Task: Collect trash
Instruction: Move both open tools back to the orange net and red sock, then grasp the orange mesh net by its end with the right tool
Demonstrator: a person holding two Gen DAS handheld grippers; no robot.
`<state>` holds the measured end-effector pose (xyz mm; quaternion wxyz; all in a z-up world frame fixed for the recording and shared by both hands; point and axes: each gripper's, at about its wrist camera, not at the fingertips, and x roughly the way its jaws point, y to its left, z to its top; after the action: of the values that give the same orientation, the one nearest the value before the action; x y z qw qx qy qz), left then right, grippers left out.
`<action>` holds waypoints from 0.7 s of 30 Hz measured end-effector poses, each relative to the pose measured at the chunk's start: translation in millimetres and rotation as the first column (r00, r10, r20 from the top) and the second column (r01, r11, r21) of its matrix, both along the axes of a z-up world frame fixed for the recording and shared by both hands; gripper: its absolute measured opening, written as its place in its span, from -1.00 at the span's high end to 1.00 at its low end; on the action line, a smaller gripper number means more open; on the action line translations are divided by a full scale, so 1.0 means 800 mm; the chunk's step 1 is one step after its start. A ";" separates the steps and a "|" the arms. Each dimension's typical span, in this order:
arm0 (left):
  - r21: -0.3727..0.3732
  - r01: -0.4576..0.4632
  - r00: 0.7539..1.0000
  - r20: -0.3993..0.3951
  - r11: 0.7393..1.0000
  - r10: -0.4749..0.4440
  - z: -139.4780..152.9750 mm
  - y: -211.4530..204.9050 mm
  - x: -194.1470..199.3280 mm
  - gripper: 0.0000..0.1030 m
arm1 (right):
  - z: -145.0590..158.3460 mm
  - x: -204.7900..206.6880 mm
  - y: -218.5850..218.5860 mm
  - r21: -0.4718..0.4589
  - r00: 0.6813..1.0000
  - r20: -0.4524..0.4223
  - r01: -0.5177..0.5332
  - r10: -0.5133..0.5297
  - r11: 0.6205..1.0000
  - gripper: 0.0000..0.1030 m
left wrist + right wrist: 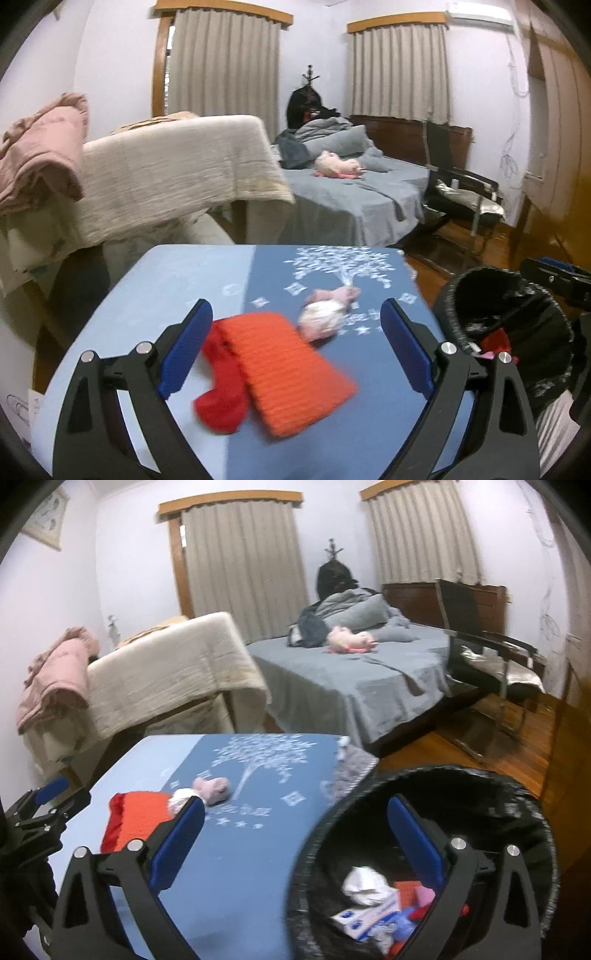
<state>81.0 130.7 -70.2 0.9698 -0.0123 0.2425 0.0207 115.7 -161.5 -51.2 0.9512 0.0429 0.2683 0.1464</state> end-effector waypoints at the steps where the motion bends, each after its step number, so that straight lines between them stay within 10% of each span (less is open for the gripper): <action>1: 0.000 -0.010 1.000 -0.002 1.000 0.010 -0.002 0.006 -0.002 -0.74 | -0.001 0.001 0.009 -0.001 1.000 0.002 -0.010 0.010 1.000 -0.89; 21: 0.009 -0.141 0.986 -0.083 0.990 0.141 -0.056 0.110 -0.009 -0.73 | -0.052 0.026 0.141 -0.031 0.985 -0.057 -0.162 0.160 0.986 -0.89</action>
<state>74.0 218.6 -115.2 0.9550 -0.0272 0.2814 0.0902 136.2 -48.9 -92.9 0.9292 0.0080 0.2993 0.2166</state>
